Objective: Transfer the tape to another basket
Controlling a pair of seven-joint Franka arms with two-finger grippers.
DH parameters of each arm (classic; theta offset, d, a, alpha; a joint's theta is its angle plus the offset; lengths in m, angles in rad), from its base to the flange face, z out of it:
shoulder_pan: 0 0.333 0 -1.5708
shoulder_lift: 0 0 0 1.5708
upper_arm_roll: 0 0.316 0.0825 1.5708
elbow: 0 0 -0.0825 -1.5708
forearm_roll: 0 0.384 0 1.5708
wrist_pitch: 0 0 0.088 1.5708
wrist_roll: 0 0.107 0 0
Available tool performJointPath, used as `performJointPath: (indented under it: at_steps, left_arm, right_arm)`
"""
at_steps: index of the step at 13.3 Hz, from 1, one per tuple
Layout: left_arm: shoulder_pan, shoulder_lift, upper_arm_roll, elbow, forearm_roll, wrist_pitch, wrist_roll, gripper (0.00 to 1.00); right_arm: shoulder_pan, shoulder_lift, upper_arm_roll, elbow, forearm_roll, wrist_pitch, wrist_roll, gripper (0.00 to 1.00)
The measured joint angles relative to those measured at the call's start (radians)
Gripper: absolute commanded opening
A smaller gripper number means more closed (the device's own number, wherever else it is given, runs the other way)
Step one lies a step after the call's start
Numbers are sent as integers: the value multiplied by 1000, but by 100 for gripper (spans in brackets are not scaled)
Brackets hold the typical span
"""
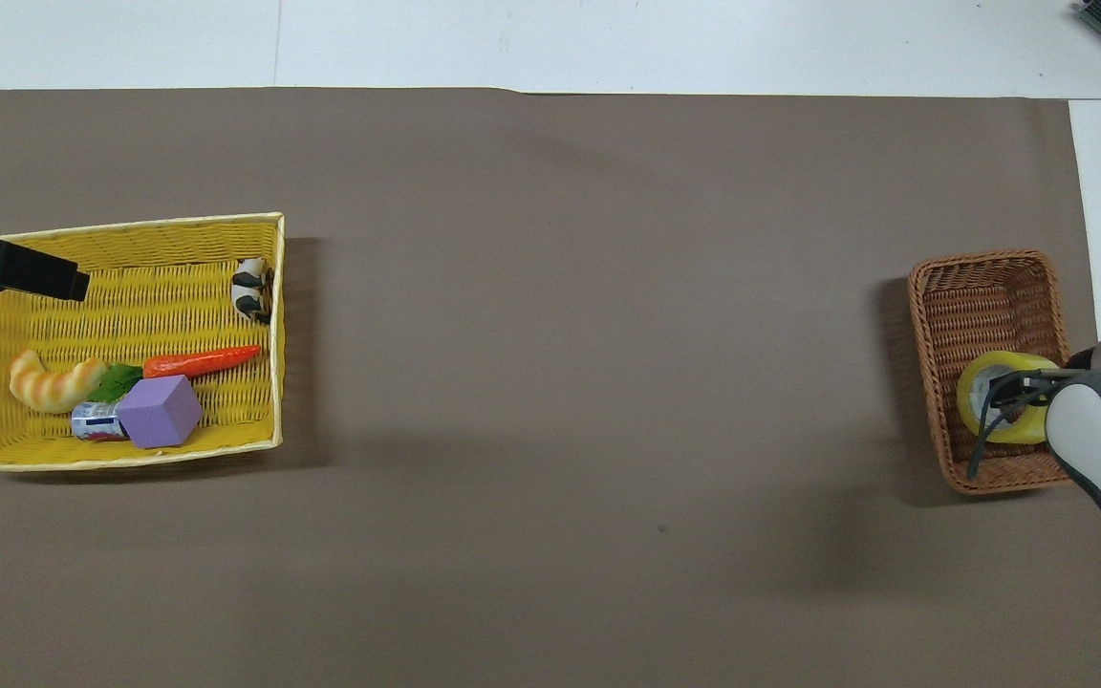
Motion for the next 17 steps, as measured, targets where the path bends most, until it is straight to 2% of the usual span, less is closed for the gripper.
performJointPath:
  at_steps: [9, 13, 17]
  left_arm:
    - [0, 0, 0, 0, 0, 0, 0, 100]
    - [0, 0, 0, 0, 0, 0, 0, 100]
    - [0, 0, 0, 0, 0, 0, 0, 100]
  right_arm:
    - [0, -14, 0, 44, 0, -17, 0, 100]
    - [19, -24, 20, 187, 0, -94, 0, 100]
    - [146, -28, 26, 287, 1, -157, 45, 100]
